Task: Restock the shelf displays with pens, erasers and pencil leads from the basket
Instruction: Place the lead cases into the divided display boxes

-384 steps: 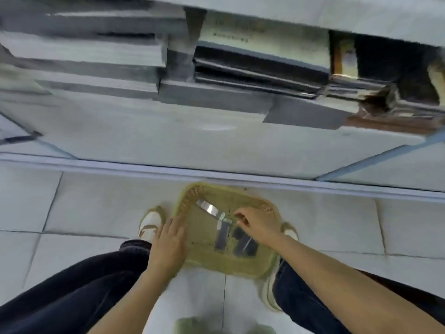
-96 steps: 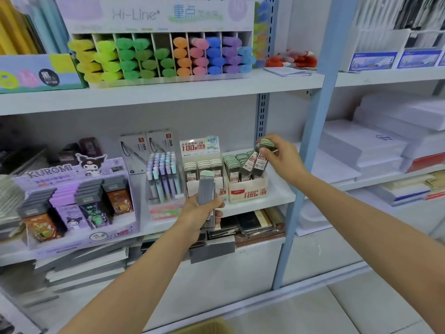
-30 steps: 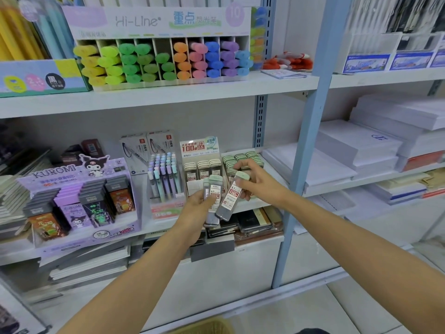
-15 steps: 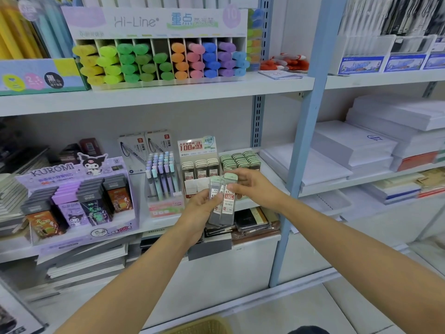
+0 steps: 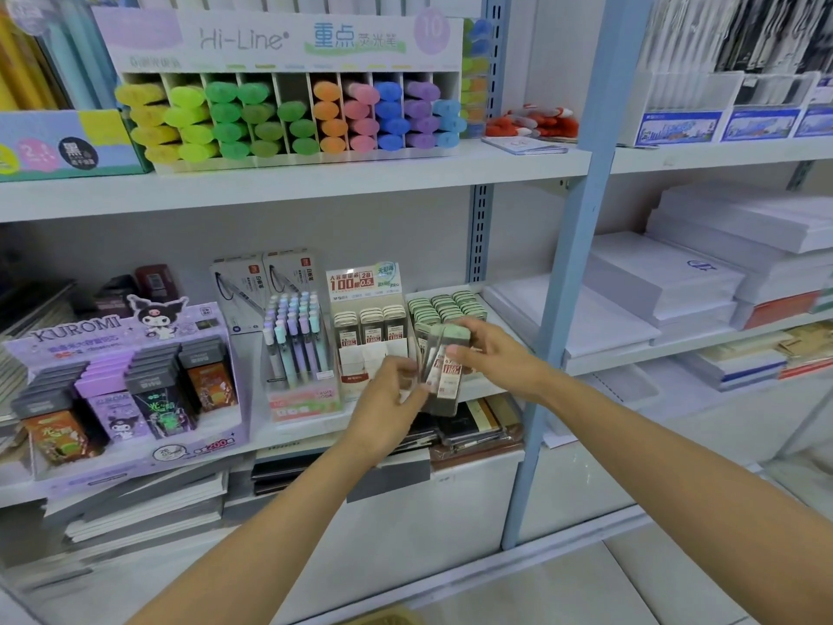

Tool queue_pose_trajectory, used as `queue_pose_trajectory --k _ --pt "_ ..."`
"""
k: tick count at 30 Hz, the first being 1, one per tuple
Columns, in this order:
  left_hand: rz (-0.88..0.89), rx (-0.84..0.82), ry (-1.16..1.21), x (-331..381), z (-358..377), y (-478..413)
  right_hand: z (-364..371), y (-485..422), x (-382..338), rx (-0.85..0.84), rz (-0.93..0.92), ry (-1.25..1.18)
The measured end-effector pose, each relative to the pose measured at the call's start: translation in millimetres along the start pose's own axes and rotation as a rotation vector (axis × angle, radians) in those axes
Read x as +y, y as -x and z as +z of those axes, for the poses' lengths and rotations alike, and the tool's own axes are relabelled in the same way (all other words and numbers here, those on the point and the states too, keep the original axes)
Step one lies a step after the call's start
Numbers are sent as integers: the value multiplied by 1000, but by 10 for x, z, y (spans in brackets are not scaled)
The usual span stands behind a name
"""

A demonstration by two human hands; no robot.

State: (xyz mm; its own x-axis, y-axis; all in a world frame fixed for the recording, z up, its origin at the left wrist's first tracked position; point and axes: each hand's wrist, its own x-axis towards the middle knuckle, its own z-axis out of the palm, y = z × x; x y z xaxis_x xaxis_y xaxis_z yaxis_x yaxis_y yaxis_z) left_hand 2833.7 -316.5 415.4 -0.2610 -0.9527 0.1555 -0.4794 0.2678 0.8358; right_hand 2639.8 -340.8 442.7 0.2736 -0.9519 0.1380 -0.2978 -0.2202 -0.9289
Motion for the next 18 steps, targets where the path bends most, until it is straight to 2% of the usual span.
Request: queue_pose_trajectory --k 3,6,9,14,18 --pt "256 147 -473 -112 -70 -38 -146 -72 -13 161 -43 -12" --pt "342 55 -770 -220 -55 -85 -210 -177 -53 350 -125 -32" --pt "342 -17 -896 -298 39 -127 -184 -255 -63 442 -215 3" --pt "350 -24 -1023 -364 128 -214 -73 -273 21 393 -282 205" --pt "359 1 -1073 -362 147 -256 -140 -256 71 418 -271 246"
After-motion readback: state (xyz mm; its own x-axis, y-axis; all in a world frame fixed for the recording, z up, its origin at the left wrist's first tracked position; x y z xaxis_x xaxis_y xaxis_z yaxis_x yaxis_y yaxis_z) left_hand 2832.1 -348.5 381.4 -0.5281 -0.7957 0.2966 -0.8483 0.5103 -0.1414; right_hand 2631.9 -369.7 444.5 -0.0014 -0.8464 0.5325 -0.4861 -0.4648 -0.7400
